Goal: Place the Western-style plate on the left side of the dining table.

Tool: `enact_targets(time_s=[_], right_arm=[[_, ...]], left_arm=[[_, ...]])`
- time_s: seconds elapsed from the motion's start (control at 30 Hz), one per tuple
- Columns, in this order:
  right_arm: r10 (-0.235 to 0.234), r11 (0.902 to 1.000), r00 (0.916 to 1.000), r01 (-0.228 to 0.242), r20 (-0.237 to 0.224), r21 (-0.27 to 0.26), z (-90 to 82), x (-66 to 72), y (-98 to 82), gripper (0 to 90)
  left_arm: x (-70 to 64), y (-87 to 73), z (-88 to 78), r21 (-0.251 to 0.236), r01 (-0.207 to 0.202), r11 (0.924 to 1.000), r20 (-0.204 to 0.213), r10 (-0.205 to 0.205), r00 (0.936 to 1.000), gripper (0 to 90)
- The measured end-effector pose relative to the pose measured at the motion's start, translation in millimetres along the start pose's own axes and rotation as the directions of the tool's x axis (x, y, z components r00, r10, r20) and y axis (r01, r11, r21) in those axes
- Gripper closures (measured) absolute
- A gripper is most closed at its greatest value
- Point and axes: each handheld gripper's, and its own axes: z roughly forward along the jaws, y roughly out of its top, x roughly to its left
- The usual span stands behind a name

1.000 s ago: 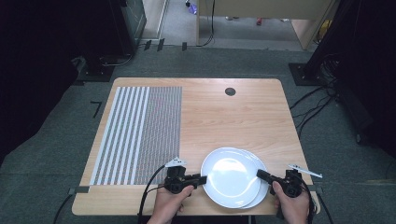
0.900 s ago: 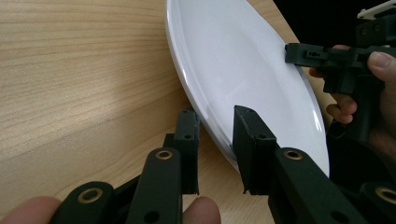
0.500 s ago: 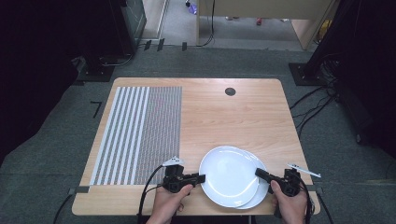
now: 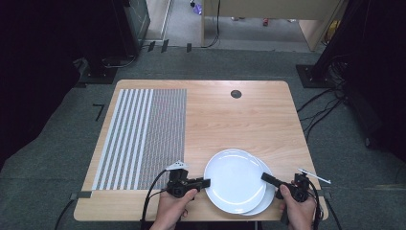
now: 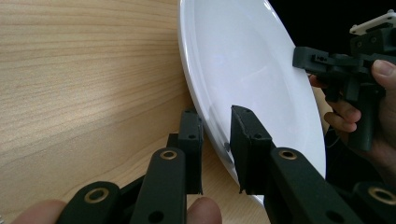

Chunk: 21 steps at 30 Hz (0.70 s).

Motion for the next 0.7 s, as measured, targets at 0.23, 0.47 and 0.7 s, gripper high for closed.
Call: enact_targets(time_s=[0.23,0.47,0.7], right_arm=[[0.000,0.9998,1.0000,0.000,-0.004,-0.021,-1.4,5.8,0.5,87.8],[0.002,1.0000,0.9998,-0.001,0.018,-0.008,3.7,13.7,4.2,87.6],[-0.016,0.9998,0.9999,0.016,0.003,0.011,11.6,25.6,10.5,87.5]], left_arm=[[-0.5,1.5,-2.0,0.001,0.002,1.0000,-0.011,-0.002,0.9999,75.6],[0.8,5.0,-6.3,-0.002,0.004,1.0000,-0.016,-0.004,0.9999,75.6],[3.1,14.6,-19.9,-0.022,-0.003,0.9998,-0.045,0.002,0.9990,75.6]])
